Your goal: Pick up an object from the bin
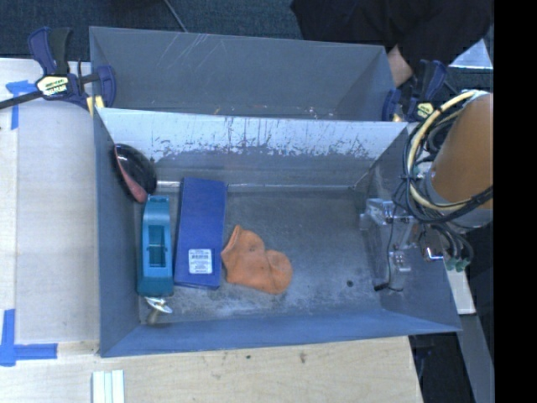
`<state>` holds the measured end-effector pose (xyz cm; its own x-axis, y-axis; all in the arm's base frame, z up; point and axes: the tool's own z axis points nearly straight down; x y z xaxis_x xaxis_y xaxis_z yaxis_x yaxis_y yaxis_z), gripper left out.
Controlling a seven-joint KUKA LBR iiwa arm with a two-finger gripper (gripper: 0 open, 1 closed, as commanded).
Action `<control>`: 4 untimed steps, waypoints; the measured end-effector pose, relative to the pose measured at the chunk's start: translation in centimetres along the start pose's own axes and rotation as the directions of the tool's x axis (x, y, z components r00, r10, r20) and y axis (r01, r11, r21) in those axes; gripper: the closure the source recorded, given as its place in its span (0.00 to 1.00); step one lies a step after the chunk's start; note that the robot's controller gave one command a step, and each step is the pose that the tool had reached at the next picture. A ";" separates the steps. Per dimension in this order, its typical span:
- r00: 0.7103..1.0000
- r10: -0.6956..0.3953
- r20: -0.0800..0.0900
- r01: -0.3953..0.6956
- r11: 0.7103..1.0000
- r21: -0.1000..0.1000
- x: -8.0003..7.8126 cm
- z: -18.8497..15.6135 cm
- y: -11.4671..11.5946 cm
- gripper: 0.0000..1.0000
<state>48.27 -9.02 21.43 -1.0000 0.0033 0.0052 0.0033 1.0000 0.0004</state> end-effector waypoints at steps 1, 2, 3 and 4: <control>1.000 -0.003 0.009 0.003 1.000 0.001 -0.2 -0.5 0.1 0.00; 1.000 -0.023 0.015 0.023 1.000 0.003 -1.9 4.8 4.6 0.00; 0.996 0.091 0.006 -0.091 0.996 -0.001 -1.9 9.1 8.0 0.00; 0.991 0.135 0.008 -0.135 0.991 0.000 -3.9 10.2 10.8 0.00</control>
Offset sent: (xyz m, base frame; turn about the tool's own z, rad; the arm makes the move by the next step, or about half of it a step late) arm 0.0311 0.0917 -0.1005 -0.0499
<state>52.15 1.80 11.19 -0.9903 0.1387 -0.0031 0.1387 0.9903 0.0001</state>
